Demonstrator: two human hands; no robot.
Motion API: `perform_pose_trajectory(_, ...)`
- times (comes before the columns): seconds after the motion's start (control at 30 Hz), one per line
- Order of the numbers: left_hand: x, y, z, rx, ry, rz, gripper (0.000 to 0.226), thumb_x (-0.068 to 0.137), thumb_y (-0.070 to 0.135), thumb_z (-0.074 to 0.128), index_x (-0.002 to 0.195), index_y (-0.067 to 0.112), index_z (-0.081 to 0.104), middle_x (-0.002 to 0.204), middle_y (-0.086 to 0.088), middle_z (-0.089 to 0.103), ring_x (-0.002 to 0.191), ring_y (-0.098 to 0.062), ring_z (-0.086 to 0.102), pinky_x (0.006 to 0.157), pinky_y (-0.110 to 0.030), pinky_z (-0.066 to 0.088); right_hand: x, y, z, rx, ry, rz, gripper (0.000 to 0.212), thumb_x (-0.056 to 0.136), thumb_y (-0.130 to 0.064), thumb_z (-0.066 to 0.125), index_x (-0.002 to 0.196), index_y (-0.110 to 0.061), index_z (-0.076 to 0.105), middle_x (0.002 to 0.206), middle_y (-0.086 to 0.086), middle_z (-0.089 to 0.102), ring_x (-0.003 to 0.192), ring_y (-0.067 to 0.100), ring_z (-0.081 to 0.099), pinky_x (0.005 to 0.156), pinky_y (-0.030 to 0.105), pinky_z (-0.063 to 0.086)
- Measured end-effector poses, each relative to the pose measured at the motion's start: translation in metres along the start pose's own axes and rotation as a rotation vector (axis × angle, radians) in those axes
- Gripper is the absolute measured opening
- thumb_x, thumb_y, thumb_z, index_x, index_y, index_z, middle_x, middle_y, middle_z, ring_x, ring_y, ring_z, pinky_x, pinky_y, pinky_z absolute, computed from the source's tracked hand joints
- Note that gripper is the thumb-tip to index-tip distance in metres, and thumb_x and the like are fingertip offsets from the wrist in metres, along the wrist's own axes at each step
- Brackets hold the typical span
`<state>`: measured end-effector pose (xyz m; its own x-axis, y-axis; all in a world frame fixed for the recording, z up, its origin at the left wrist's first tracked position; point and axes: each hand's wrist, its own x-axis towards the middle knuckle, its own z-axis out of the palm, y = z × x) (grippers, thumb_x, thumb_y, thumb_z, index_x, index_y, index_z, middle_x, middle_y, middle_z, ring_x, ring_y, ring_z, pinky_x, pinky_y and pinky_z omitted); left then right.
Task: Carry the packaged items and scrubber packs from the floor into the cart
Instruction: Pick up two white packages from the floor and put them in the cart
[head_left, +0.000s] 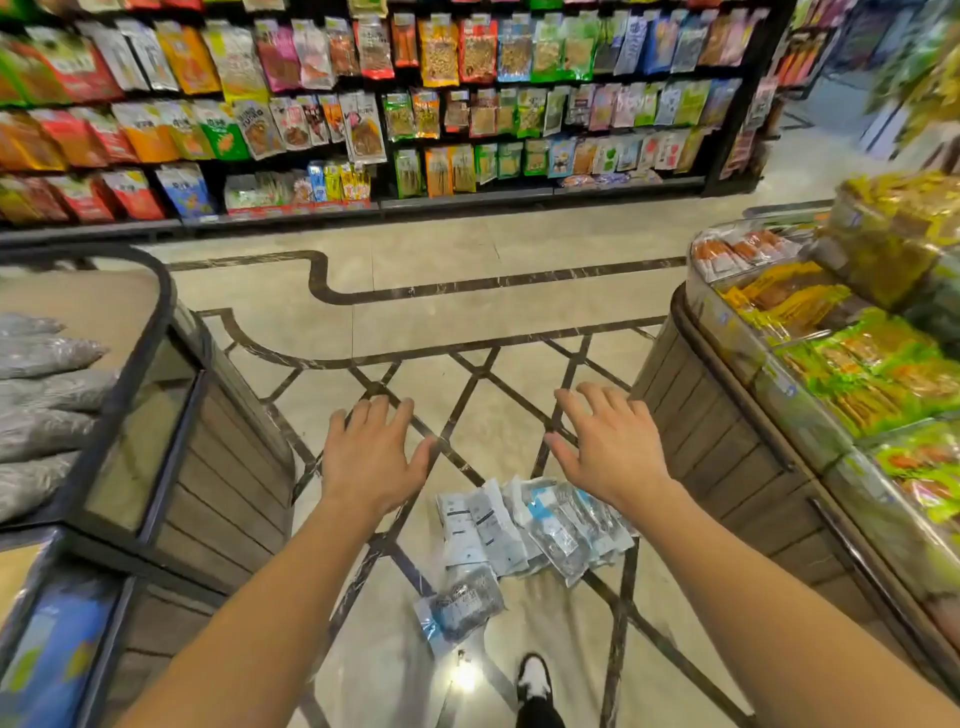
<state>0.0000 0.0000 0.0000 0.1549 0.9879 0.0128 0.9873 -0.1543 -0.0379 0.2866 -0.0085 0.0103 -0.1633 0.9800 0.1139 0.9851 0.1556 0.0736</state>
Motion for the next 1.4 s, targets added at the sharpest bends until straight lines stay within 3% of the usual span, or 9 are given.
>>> perform_pose_trajectory(0.2,0.075,0.005,0.044,0.058,-0.064,-0.062,0.069,0.09,0.055,0.036,0.129,0.01,0.071,0.115,-0.02,0.073,0.104,-0.041,0.068,0.091,-0.053,0.051,0.075,0.029,0.055,0.067,-0.118,-0.002,0.059,0.1,-0.058,0.049,0.147,-0.022,0.052,0.142,0.01,0.06,0.126,0.035,0.059,0.096,0.049,0.05)
perform_pose_trajectory(0.37,0.124,0.024,0.114,0.036,-0.11,-0.075,0.062,0.09,0.053,0.041,0.122,0.009,0.071,0.106,-0.019,0.074,0.097,-0.04,0.07,0.085,-0.052,0.055,0.125,0.043,0.142,0.116,-0.191,-0.059,0.06,0.101,-0.056,0.049,0.149,-0.02,0.051,0.141,0.01,0.06,0.127,0.035,0.058,0.096,0.048,0.05)
perform_pose_trajectory(0.47,0.137,0.035,0.188,0.005,-0.148,-0.056,0.058,0.09,0.05,0.047,0.122,0.009,0.072,0.106,-0.02,0.075,0.096,-0.04,0.071,0.084,-0.05,0.055,0.135,0.036,0.22,0.19,-0.227,-0.083,0.057,0.095,-0.052,0.051,0.135,-0.013,0.064,0.121,0.014,0.069,0.106,0.04,0.067,0.083,0.05,0.057)
perform_pose_trajectory(0.57,0.152,0.037,0.267,-0.053,-0.194,-0.062,0.062,0.093,0.05,0.044,0.131,0.007,0.068,0.116,-0.023,0.073,0.106,-0.043,0.068,0.089,-0.05,0.051,0.136,0.03,0.312,0.214,-0.251,-0.054,0.05,0.085,-0.044,0.072,0.121,-0.01,0.071,0.104,0.016,0.073,0.088,0.041,0.071,0.068,0.048,0.059)
perform_pose_trajectory(0.8,0.17,0.029,0.489,-0.174,-0.202,-0.095,0.056,0.09,0.045,0.052,0.125,0.005,0.07,0.104,-0.021,0.073,0.095,-0.043,0.069,0.08,-0.047,0.052,0.141,-0.011,0.529,0.284,-0.336,-0.038,0.056,0.087,-0.046,0.055,0.128,-0.011,0.066,0.114,0.019,0.071,0.101,0.045,0.067,0.075,0.05,0.056)
perform_pose_trajectory(1.03,0.184,0.028,0.689,-0.125,-0.378,-0.179,0.057,0.105,0.049,0.039,0.15,0.015,0.047,0.138,-0.011,0.06,0.129,-0.034,0.054,0.106,-0.047,0.039,0.152,-0.047,0.717,0.218,-0.486,0.02,0.053,0.101,-0.049,0.053,0.143,-0.016,0.051,0.128,0.013,0.062,0.119,0.037,0.058,0.088,0.045,0.051)
perform_pose_trajectory(1.13,0.196,0.027,0.748,-0.067,-0.385,-0.166,0.061,0.105,0.052,0.038,0.154,0.015,0.041,0.142,-0.012,0.057,0.131,-0.033,0.054,0.107,-0.046,0.041,0.154,-0.06,0.77,0.218,-0.5,0.086,0.058,0.101,-0.052,0.053,0.144,-0.015,0.044,0.128,0.013,0.061,0.119,0.036,0.058,0.091,0.047,0.051)
perform_pose_trajectory(1.27,0.214,0.023,0.802,-0.046,-0.453,-0.201,0.065,0.106,0.054,0.036,0.158,0.015,0.031,0.146,-0.014,0.054,0.133,-0.035,0.053,0.105,-0.048,0.042,0.162,-0.073,0.813,0.35,-0.498,0.284,0.087,0.094,-0.057,0.066,0.156,-0.011,0.025,0.136,0.017,0.052,0.127,0.04,0.053,0.096,0.049,0.049)
perform_pose_trajectory(1.4,0.212,0.027,0.845,-0.358,-0.531,-0.365,0.068,0.104,0.058,0.043,0.154,0.013,0.029,0.14,-0.018,0.055,0.125,-0.04,0.057,0.098,-0.05,0.048,0.166,-0.077,0.83,0.339,-0.495,0.368,0.095,0.089,-0.057,0.074,0.152,-0.006,0.025,0.136,0.02,0.049,0.127,0.041,0.053,0.097,0.049,0.049)
